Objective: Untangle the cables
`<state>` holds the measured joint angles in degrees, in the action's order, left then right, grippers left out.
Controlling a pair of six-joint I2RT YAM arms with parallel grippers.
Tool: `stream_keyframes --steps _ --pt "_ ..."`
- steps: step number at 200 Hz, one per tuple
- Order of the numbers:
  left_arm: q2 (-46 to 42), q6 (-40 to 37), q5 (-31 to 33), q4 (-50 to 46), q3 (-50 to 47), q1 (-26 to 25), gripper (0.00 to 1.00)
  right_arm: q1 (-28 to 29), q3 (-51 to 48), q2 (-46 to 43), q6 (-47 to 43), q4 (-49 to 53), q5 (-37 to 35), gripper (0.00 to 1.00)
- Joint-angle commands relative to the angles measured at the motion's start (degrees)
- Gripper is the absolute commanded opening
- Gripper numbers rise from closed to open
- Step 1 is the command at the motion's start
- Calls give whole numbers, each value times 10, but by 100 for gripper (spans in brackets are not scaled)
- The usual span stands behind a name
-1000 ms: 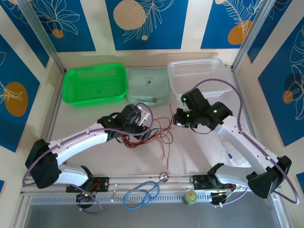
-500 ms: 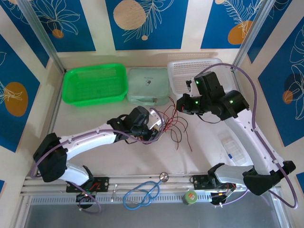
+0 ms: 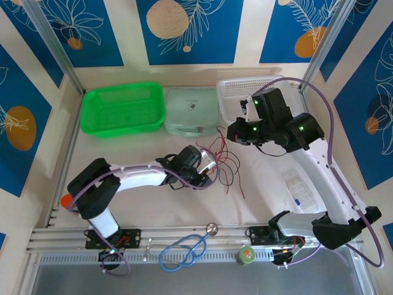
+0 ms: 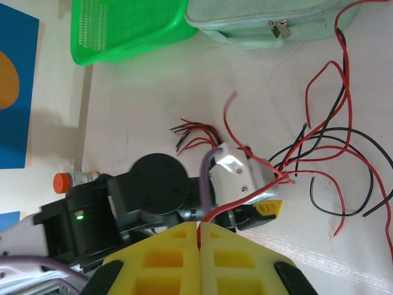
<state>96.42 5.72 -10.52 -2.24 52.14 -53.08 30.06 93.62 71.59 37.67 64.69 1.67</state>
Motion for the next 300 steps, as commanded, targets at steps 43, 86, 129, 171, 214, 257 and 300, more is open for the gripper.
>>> stream_keyframes --steps 43,86,129,171,214,257,300 --pt "-56 -23 38 -43 -11 -2 0 -17 3 -26 -3 20 -48 0" --pt "-143 -21 117 -213 9 8 1 -41 -49 -65 6 18 -124 0" --pt "-132 15 123 -257 -11 37 19 -75 -93 -95 9 5 -131 0" --pt "-86 31 107 -230 -15 40 49 -85 -145 -113 22 -17 -108 0" --pt "-122 20 47 -245 41 40 64 -85 -217 -130 45 -51 -72 0" --pt "-122 3 -26 -270 140 53 75 -85 -229 -147 44 -46 -65 0" --pt "20 28 -87 -260 238 92 72 -80 -237 -158 48 -51 -44 0"
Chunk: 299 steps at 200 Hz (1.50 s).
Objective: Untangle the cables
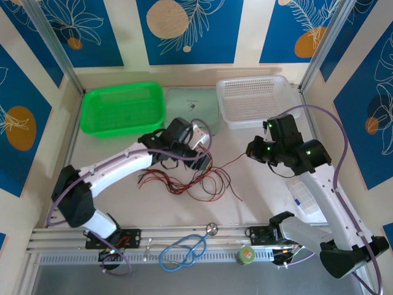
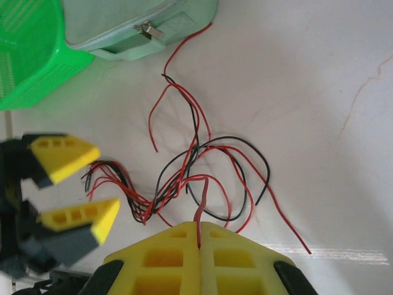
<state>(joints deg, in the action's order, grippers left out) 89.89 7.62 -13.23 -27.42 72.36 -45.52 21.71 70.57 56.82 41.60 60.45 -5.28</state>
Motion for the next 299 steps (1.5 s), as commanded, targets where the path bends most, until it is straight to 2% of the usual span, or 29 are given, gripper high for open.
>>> stream_keyframes --steps 1,38,60,81,111,161,177,195,221,254,299 --pt "89 9 -61 -8 38 17 72 4 -7 -10 8 -8 25 0" --pt "204 -3 -86 -53 129 20 72 19 -10 -11 13 -11 26 0" --pt "240 -6 -104 -90 159 19 70 25 -13 -15 17 -10 20 0" --pt "240 -11 -123 -107 149 19 70 28 -17 -18 19 -10 17 0" --pt "242 -23 -118 -136 125 20 69 28 -14 -16 16 -9 12 0" --pt "263 -17 -120 -117 84 18 60 22 26 -12 -2 10 -10 0" --pt "270 -13 -107 -109 80 18 52 16 42 -12 -8 16 -14 0" --pt "272 -5 -87 -97 74 18 34 11 60 -12 -13 24 -17 0" --pt "258 6 -45 -81 58 18 0 1 99 -7 -31 39 -24 0" --pt "226 7 6 -74 31 18 0 -20 195 13 -69 67 -41 0" --pt "200 4 28 -53 -3 18 0 -75 376 59 -133 88 -66 0"
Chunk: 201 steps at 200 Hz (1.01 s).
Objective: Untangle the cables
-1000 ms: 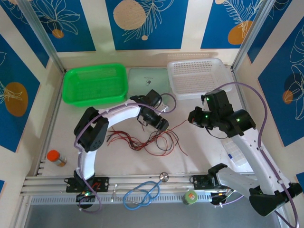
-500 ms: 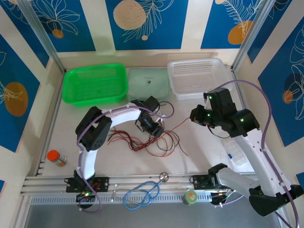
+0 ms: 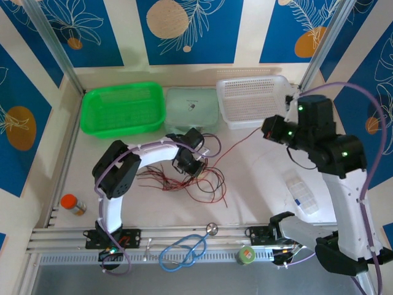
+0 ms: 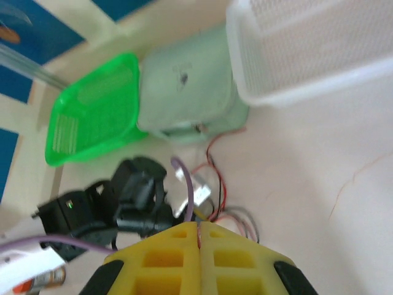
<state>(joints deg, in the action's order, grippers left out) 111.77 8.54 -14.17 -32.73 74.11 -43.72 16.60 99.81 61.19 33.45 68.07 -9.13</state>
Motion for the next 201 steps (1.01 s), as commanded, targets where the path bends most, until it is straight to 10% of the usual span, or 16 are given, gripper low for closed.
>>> stream_keyframes --steps 1,115,201 --pt "-19 -6 38 0 -22 0 0 -25 88 17 -53 12 -28 0" --pt "-82 3 62 29 -38 0 0 -142 423 212 -95 -92 32 0" --pt "-151 26 46 48 -38 -7 53 -213 535 334 -57 -246 40 0"
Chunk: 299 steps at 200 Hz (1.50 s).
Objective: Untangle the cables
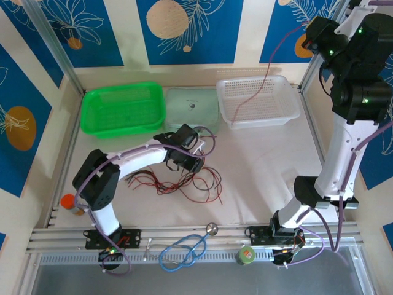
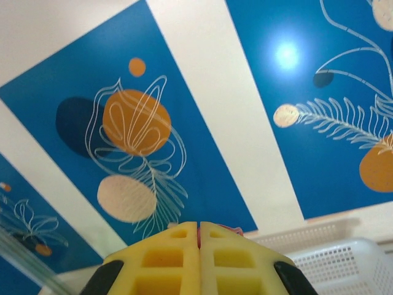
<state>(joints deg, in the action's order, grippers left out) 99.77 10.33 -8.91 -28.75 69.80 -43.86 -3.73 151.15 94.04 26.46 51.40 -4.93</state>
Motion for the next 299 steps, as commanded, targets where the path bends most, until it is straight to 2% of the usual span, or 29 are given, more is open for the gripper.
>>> stream_keyframes --steps 1,51,80,134,188,211,256,299 --pt "-32 8 -7 8 4 -5 53 -9 21 6 13 -81 -3 0" --pt "-88 31 3 23 -35 -10 58 -8 52 54 8 -127 -32 0" --pt "-128 43 16 19 -48 -11 58 4 11 72 -12 -135 -35 0" --pt "-193 53 41 -18 -51 -14 61 55 -242 78 -89 -250 -73 0" --pt "-234 62 61 -31 -70 -17 61 61 -529 51 -48 -364 -114 0" --pt "-245 63 69 -39 -69 -17 61 66 -605 62 -19 -378 -144 0" --pt "-263 70 73 -49 -65 -17 61 69 -641 126 16 -341 -191 0" --pt "-270 76 74 -55 -66 -16 62 65 -588 197 -11 -303 -218 0"
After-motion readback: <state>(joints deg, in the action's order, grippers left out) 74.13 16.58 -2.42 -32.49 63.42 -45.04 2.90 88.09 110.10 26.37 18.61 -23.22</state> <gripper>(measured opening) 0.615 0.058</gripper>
